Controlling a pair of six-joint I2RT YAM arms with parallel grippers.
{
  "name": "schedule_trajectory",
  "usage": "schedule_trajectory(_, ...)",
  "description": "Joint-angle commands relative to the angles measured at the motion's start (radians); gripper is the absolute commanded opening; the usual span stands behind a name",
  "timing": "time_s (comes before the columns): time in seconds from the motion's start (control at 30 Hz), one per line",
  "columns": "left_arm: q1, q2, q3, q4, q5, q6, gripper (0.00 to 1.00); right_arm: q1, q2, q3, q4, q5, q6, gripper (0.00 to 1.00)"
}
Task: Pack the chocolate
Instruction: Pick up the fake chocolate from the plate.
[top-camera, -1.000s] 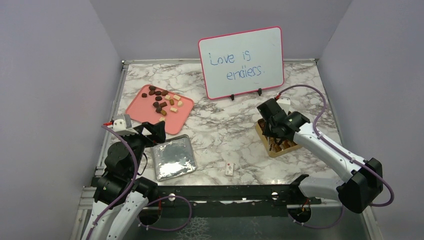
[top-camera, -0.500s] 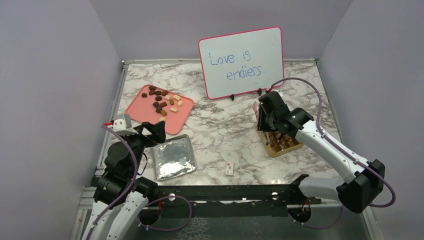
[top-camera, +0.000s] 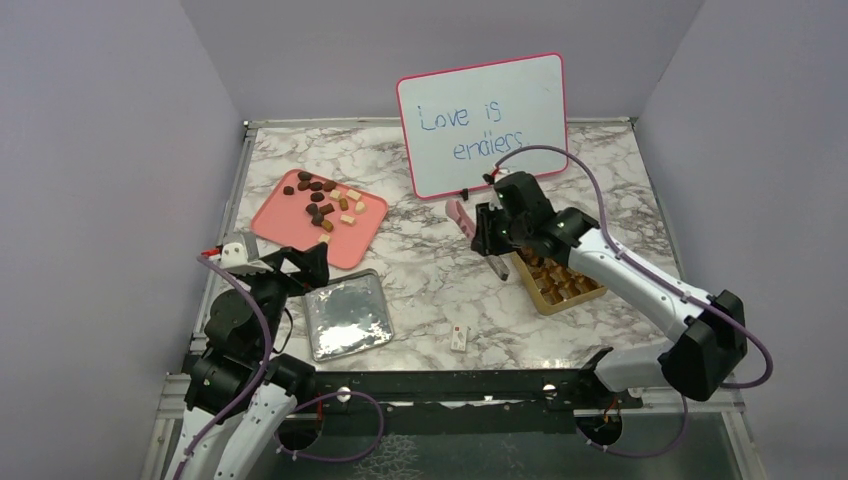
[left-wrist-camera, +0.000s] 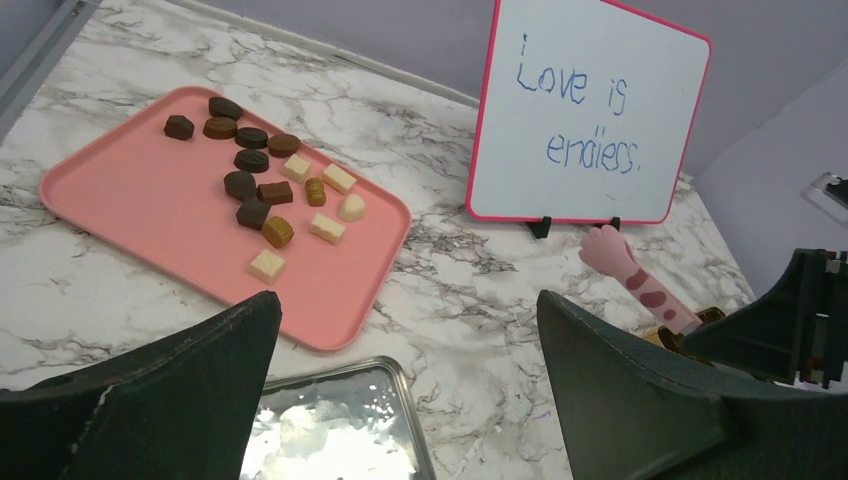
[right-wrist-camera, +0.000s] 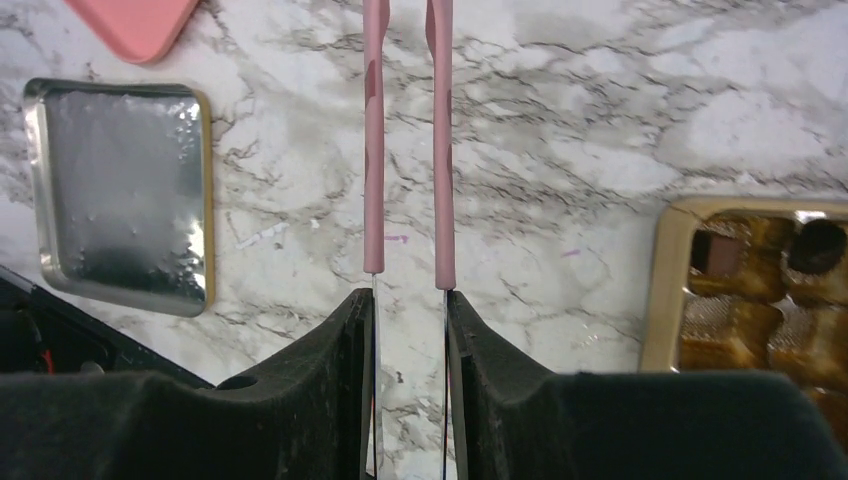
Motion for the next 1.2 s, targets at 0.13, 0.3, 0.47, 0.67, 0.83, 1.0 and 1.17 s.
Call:
schedule_trajectory(0.13,0.008,-0.025,0.002,0.02,-0.004,0.004,0.99,0.151,0.2,0.146,0.15,-0.048,-0.05,0.36)
schedule_trajectory(0.3,0.012,-0.042,0.011,0.005,-0.027,0.001,0.99,0.252,0.374,0.297,0.157,-0.015,-0.109,0.37)
schedule_trajectory(0.47,0.016,-0.046,0.019,-0.005,-0.041,-0.003,0.99,0.29,0.554,0.46,0.162,-0.016,-0.189,0.37)
schedule_trajectory(0.67,0.016,-0.048,0.021,-0.012,-0.046,-0.006,0.99,0.29,0.721,0.609,0.149,-0.002,-0.259,0.38)
schedule_trajectory(0.83,0.016,-0.042,0.019,-0.012,-0.044,-0.008,0.99,0.29,0.81,0.714,0.122,0.04,-0.309,0.38)
schedule_trajectory(1.0,0.016,-0.038,0.018,-0.011,-0.045,-0.008,0.99,0.29,0.879,0.791,0.083,0.079,-0.339,0.39)
schedule_trajectory(1.17,0.016,-0.037,0.018,-0.011,-0.046,-0.008,0.99,0.29,0.925,0.839,0.05,0.085,-0.358,0.39)
